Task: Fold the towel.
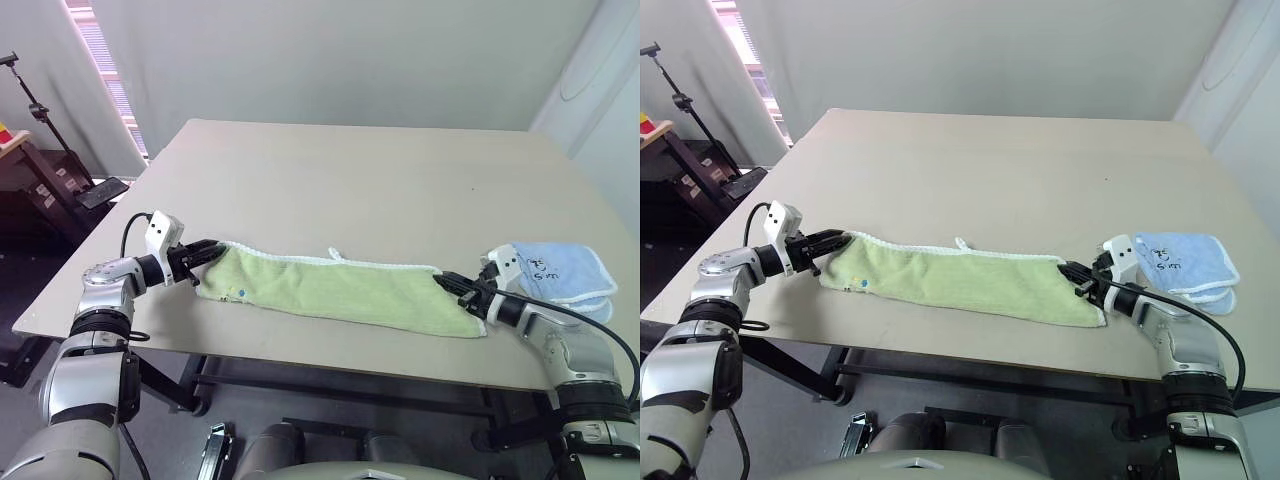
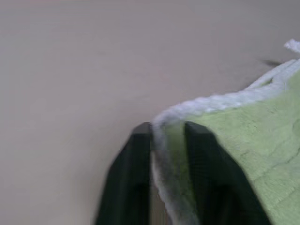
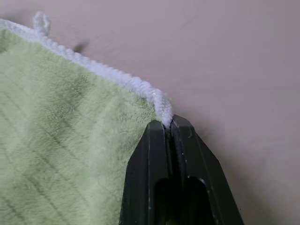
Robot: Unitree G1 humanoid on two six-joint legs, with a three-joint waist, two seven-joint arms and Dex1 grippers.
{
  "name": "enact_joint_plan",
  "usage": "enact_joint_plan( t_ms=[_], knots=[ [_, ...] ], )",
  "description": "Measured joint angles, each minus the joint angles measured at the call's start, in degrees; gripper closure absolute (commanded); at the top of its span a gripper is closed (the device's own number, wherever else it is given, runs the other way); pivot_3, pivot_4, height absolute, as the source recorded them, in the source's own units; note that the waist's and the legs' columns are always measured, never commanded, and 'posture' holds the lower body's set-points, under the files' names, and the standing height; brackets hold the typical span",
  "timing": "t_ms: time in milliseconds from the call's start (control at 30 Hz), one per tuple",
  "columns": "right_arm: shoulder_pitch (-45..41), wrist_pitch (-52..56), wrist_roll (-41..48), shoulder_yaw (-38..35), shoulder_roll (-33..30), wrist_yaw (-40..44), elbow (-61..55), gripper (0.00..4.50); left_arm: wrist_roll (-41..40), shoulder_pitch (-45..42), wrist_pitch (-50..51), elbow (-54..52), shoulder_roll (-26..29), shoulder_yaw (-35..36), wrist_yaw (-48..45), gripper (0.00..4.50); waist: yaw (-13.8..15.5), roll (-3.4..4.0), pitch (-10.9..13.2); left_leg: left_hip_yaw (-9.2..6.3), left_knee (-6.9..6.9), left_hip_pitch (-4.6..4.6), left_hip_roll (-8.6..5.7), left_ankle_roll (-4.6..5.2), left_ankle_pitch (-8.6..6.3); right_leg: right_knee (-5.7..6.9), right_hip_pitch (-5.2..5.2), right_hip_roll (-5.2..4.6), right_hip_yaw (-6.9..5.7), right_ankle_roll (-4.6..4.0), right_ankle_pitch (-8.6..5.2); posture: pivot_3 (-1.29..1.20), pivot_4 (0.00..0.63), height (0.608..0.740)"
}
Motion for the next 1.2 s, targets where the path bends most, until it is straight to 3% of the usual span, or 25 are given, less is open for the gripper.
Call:
enact_joint_plan(
  t_ms=[33,233,333,400,567,800,967,1200],
  knots=[
    [-0.1,0.8,0.1,0.0,0.0,0.0,0.0,3.8,0.1,0.0,0.0,0.1,0.0,0.0,0.2,2.07,0.0,-0.01,0.0,0.0,0.0,0.0,0.0,0.0,0.0,0.0,0.0,0.0,0.0,0.0,0.0,0.0,0.0,0.74],
    [-0.9,4.2,2.1,-0.5,0.0,0.5,0.0,1.59,0.1,0.0,-0.1,1.4,0.0,0.1,1.1,0.0,-0.1,-0.02,0.0,0.0,0.0,0.0,0.0,0.0,0.0,0.01,-0.01,0.0,0.0,0.0,0.0,0.0,0.0,0.74],
    [-1.9,5.7,3.3,-1.5,0.0,-0.1,0.0,0.52,0.1,0.0,-0.6,1.4,0.0,0.5,1.5,0.0,0.0,-0.02,0.0,0.0,0.0,0.0,0.0,0.0,0.0,0.02,0.0,0.0,0.0,0.0,0.01,0.0,0.0,0.74],
    [-2.4,9.6,5.6,-3.9,-0.1,-1.9,-0.5,0.03,-0.2,0.0,-0.7,0.9,0.0,1.6,2.1,0.0,0.0,-0.03,0.0,0.0,0.0,0.0,0.0,0.0,0.0,0.02,-0.01,0.0,0.0,0.0,0.01,0.0,0.0,0.74],
    [-4.0,28.4,17.9,-14.9,-2.4,-6.3,-4.0,0.03,-4.0,2.4,3.1,-8.8,2.3,4.3,-2.1,0.0,0.0,-0.02,0.0,-0.02,-0.05,-0.03,0.0,0.0,-0.01,0.01,-0.02,-0.02,0.0,-0.04,0.02,0.0,0.0,0.74],
    [0.4,56.3,34.5,-30.9,-4.1,-11.9,-4.7,0.03,-12.1,16.0,15.8,-39.2,0.8,4.0,-5.1,0.0,0.1,-0.01,0.0,-0.02,-0.08,-0.04,0.01,0.02,-0.01,-0.04,0.01,-0.04,0.03,-0.11,0.01,0.0,0.0,0.74],
    [6.9,65.7,38.9,-37.1,-4.9,-13.9,-5.7,0.03,-15.0,19.9,21.2,-51.8,-1.3,1.4,-4.6,0.0,0.1,0.16,-0.2,0.03,-0.01,-0.02,0.02,0.02,-0.01,-0.09,0.1,-0.04,0.05,-0.31,-0.09,0.0,0.0,0.74],
    [14.6,67.2,43.0,-38.3,-4.3,-16.5,-8.5,0.03,-14.6,20.6,21.8,-52.6,-3.9,-2.8,-3.8,0.0,-0.1,0.25,-0.2,0.13,0.03,0.0,0.05,0.04,0.0,-0.09,0.14,-0.03,0.11,-0.31,-0.09,0.0,0.0,0.74]
  ],
)
